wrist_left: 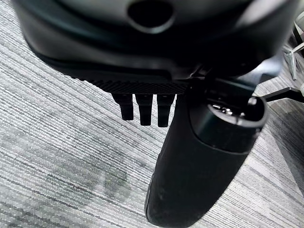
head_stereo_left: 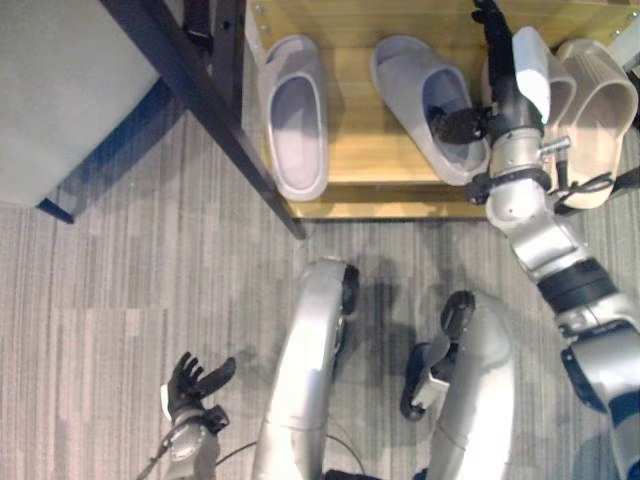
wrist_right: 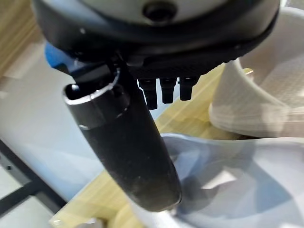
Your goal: Arrange the slippers neatly on the shoe rack.
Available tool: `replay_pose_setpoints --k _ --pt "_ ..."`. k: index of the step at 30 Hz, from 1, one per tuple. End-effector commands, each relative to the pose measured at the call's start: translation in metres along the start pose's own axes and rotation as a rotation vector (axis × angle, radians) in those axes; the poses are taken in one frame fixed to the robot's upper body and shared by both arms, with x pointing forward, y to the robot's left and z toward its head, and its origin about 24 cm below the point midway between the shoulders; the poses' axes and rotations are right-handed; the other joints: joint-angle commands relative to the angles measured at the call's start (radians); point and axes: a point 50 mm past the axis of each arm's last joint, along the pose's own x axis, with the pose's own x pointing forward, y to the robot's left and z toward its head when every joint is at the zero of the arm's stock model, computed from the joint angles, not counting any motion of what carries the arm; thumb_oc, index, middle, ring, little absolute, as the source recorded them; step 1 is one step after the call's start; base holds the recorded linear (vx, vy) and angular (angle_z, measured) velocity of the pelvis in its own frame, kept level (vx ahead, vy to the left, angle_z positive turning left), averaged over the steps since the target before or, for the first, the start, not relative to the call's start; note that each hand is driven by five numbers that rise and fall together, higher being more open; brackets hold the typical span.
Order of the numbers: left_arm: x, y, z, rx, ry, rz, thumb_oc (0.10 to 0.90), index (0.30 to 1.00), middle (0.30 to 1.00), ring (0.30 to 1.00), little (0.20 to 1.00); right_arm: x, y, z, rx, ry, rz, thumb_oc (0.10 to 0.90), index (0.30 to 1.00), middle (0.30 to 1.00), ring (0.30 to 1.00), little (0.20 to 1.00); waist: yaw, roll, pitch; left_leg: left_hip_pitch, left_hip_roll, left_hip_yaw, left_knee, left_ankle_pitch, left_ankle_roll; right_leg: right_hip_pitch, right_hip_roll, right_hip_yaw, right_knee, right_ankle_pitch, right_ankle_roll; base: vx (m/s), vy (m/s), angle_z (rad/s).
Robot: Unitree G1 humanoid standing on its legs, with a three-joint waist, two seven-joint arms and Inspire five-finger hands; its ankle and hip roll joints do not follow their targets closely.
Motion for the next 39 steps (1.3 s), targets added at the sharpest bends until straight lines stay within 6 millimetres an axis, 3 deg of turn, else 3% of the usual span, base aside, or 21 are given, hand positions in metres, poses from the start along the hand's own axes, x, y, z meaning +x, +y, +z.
replay_pose_setpoints --k 1,13,20,30,33,39 --pt "-0.008 0.031 -0.012 0.024 0.019 0.076 0.800 0.900 0.900 0.900 0.900 0.014 -0.050 0.060 0.079 -0.314 -0.160 0.800 0.900 0.900 0.900 0.900 0.037 -0.038 -0.030 0.040 -0.034 -0.143 0.010 -0.121 -0.045 -0.029 -0.038 0.123 -0.008 0.137 -0.058 0.00 0.000 0.00" --pt "-0.011 0.030 -0.015 0.019 0.024 0.061 0.800 0.900 0.900 0.900 0.900 -0.028 -0.043 0.043 0.088 -0.309 -0.107 0.800 0.900 0.900 0.900 0.900 0.015 -0.050 -0.030 0.040 -0.030 -0.143 0.012 -0.122 -0.048 -0.038 -0.029 0.128 -0.003 0.131 -0.063 0.00 0.000 0.00" --pt "-0.014 0.029 -0.020 0.037 0.037 0.048 0.800 0.900 0.900 0.900 0.900 -0.042 -0.035 0.046 0.144 -0.325 -0.067 0.800 0.900 0.900 0.900 0.900 0.021 -0.045 -0.030 0.040 -0.034 -0.147 0.005 -0.119 -0.050 -0.034 -0.028 0.124 -0.014 0.136 -0.063 0.00 0.000 0.00" --pt "-0.011 0.024 -0.021 0.024 0.048 0.054 0.800 0.900 0.900 0.900 0.900 -0.057 -0.006 0.041 0.291 -0.258 0.021 0.800 0.900 0.900 0.900 0.900 0.010 -0.046 -0.030 0.040 -0.032 -0.141 -0.001 -0.111 -0.053 -0.034 -0.026 0.126 -0.010 0.135 -0.069 0.00 0.000 0.00" --pt "-0.009 0.026 -0.021 0.028 0.061 0.073 0.800 0.900 0.900 0.900 0.900 -0.056 0.013 0.058 0.473 -0.255 0.050 0.800 0.900 0.900 0.900 0.900 0.012 -0.044 -0.030 0.040 -0.029 -0.141 -0.001 -0.106 -0.056 -0.037 -0.022 0.130 -0.007 0.136 -0.072 0.00 0.000 0.00" --pt "-0.007 0.022 -0.021 0.048 0.069 0.069 0.800 0.900 0.900 0.900 0.900 -0.049 0.035 0.087 0.586 -0.304 0.114 0.800 0.900 0.900 0.900 0.900 0.019 -0.037 -0.030 0.040 -0.026 -0.140 0.004 -0.099 -0.056 -0.044 -0.016 0.129 -0.004 0.141 -0.074 0.00 0.000 0.00"
